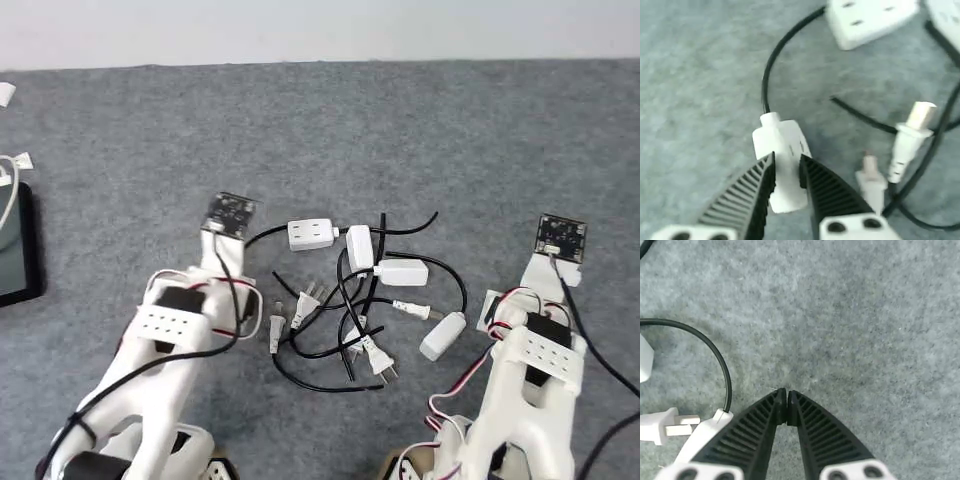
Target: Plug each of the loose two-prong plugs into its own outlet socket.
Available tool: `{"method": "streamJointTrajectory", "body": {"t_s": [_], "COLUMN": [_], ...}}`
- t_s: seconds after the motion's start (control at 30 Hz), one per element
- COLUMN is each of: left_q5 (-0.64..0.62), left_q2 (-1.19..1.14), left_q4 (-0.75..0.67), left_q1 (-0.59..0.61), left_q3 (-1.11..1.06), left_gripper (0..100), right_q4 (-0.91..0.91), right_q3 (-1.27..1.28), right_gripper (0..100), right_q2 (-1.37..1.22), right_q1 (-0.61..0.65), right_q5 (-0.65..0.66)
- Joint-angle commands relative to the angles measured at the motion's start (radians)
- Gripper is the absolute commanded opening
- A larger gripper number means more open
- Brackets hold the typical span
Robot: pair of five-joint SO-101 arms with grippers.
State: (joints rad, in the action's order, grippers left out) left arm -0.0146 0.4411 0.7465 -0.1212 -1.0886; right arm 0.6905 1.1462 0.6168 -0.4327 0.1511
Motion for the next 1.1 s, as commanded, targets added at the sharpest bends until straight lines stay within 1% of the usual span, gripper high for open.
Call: {"method": "streamJointTrajectory", "body": {"t_s": [0.0,0.1,0.27,0.43,0.53,0.6,0.73,0.8,0.87,0.93,1.07], "left_q5": [0.017,0.017,0.017,0.017,0.017,0.017,0.018,0.020,0.064,0.126,0.190], "left_q2": [0.055,0.104,0.158,0.245,0.345,0.420,0.572,0.638,0.684,0.706,0.707], "left_q4": [0.077,0.133,0.117,0.120,0.170,0.215,0.301,0.338,0.339,0.328,0.219], "left_q1": [0.063,0.072,0.069,0.071,0.063,0.063,0.068,0.064,0.063,0.063,0.063], "left_q3": [-0.001,-0.025,-0.119,-0.108,-0.085,-0.065,-0.068,-0.097,-0.136,-0.183,-0.282], "left_gripper": [1,1,2,2,2,7,29,35,35,32,27], "right_q4": [-0.015,-0.015,-0.015,-0.013,-0.012,-0.012,-0.012,-0.012,-0.012,-0.012,-0.012], "right_q3": [-0.006,-0.006,-0.006,-0.006,-0.006,-0.006,-0.006,-0.006,-0.006,-0.006,-0.006], "right_gripper": [0.9,0.9,0.9,0.9,0.9,0.9,0.9,0.9,0.9,0.9,0.9], "right_q2": [-0.002,-0.002,-0.002,-0.002,-0.002,-0.002,-0.002,-0.002,-0.002,-0.002,-0.002], "right_q1": [0.008,0.008,0.008,0.008,0.008,0.008,0.008,0.008,0.008,0.008,0.008], "right_q5": [0.014,0.014,0.014,0.014,0.014,0.014,0.014,0.014,0.014,0.014,0.014]}}
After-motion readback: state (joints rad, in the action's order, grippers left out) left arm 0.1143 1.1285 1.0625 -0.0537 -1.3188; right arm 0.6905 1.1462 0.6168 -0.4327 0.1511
